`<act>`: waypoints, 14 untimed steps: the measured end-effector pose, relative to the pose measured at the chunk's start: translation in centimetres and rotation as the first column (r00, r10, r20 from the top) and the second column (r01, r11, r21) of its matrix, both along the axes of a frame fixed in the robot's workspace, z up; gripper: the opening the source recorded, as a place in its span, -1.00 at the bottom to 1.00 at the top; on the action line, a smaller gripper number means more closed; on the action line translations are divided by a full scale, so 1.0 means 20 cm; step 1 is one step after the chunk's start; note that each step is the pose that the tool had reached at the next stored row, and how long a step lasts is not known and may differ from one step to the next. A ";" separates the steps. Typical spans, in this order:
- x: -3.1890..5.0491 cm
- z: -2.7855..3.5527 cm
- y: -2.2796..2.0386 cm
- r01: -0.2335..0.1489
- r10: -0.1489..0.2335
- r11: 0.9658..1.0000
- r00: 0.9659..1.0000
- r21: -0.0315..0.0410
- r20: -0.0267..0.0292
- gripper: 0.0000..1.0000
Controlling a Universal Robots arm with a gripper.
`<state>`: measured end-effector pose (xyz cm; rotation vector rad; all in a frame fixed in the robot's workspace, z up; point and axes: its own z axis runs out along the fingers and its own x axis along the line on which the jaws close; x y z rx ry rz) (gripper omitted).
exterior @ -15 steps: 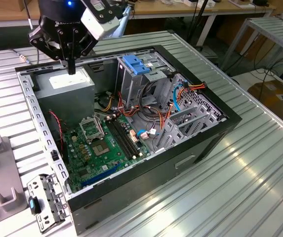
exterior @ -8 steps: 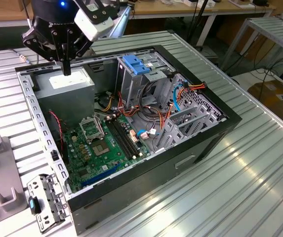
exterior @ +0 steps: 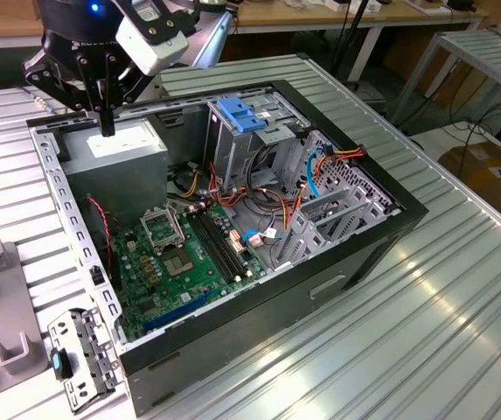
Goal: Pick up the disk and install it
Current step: 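Reach for the disk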
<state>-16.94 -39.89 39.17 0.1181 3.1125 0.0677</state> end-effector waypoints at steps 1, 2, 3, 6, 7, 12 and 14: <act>-0.007 0.000 0.000 0.000 0.000 1.000 1.000 0.000 0.000 -0.79; -0.013 0.000 0.000 0.000 0.000 1.000 1.000 0.000 0.000 -0.79; -0.020 -0.001 0.000 0.000 0.000 1.000 1.000 0.000 0.000 -0.79; -0.038 -0.002 0.000 0.000 0.000 1.000 1.000 0.000 0.000 -0.79; -0.043 -0.002 0.000 0.000 0.000 1.000 1.000 0.000 0.000 -0.79; -0.057 -0.003 0.000 0.000 0.000 1.000 1.000 0.000 0.000 -0.79; -0.058 -0.003 0.000 0.000 0.000 1.000 1.000 0.000 0.000 -0.79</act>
